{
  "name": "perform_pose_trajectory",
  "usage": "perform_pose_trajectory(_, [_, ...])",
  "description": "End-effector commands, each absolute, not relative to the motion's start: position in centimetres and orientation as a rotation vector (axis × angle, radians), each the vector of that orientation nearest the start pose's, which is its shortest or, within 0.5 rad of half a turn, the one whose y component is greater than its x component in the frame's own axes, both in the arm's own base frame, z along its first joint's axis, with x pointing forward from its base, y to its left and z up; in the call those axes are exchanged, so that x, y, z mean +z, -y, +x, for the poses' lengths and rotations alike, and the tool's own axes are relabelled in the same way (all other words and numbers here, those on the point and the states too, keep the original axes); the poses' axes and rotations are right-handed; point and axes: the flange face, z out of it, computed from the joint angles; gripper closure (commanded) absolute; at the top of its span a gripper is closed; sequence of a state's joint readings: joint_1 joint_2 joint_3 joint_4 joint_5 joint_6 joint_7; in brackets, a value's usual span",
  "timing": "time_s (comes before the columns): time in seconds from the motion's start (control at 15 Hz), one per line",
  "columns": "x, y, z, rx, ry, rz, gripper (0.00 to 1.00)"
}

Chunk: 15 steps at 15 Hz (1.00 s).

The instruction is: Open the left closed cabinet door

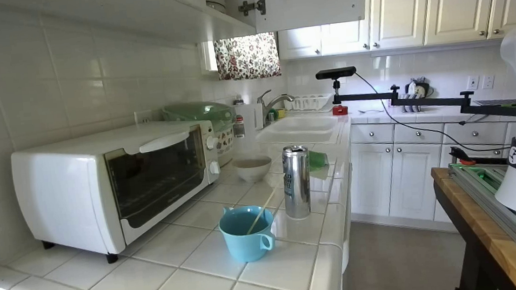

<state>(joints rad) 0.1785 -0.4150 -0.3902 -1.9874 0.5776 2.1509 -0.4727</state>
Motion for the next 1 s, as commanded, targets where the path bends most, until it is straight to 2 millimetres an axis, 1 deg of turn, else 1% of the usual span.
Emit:
perform_pose_trajectory(0.0, [69.7, 13.6, 48.8, -0.954, 0.177, -2.436, 0.0])
perform_pose_trajectory(0.13, [69.7, 13.8, 50.1, -0.914, 0.238, -2.408, 0.0])
perform_pose_trajectory(0.33, [69.5, 13.1, 51.9, -0.843, 0.391, -2.345, 0.0])
perform_pose_trajectory(0.47, [69.7, 12.9, 53.4, -0.835, 0.497, -2.312, 0.0])
perform_pose_trajectory(0.73, [70.5, 13.4, 56.4, -0.839, 0.615, -2.281, 0.0])
perform_pose_trajectory(0.93, [69.8, 13.5, 58.9, -0.827, 0.696, -2.268, 0.0])
